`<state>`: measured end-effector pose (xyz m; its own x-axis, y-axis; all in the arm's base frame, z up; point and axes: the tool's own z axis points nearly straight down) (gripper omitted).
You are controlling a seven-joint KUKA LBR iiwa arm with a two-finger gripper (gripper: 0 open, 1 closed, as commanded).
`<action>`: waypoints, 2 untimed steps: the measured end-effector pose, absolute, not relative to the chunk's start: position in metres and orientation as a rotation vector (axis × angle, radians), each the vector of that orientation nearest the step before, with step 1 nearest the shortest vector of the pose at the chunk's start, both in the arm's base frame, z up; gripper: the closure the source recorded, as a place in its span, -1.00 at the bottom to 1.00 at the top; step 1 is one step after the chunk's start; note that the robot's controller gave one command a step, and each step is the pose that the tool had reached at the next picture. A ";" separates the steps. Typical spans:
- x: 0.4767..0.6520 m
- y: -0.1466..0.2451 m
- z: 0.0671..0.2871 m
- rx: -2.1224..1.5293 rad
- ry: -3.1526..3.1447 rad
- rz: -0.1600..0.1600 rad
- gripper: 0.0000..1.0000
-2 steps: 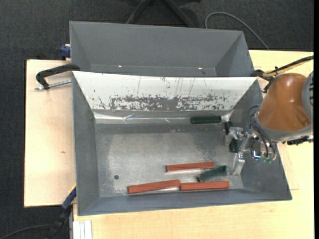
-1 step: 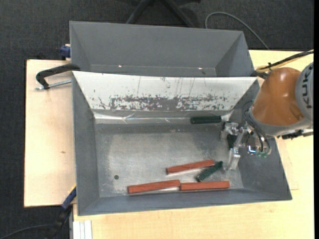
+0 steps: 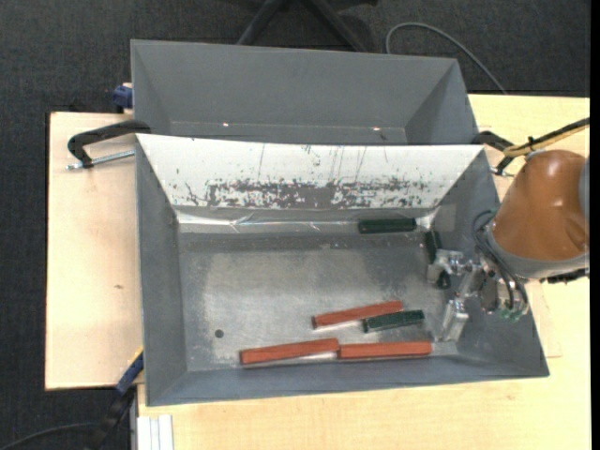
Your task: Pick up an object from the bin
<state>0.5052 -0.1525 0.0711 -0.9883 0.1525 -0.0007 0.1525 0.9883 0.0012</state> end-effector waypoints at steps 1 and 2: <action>0.493 -0.137 0.071 0.262 3.127 0.001 -1.00; 0.495 -0.136 0.071 0.444 3.106 0.001 -1.00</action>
Offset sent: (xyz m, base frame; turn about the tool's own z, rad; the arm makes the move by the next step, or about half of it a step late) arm -0.0131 0.0146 -0.0011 0.0147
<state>0.4945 -0.1362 0.0707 -0.9600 0.2800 -0.0038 0.2800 0.9600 0.0014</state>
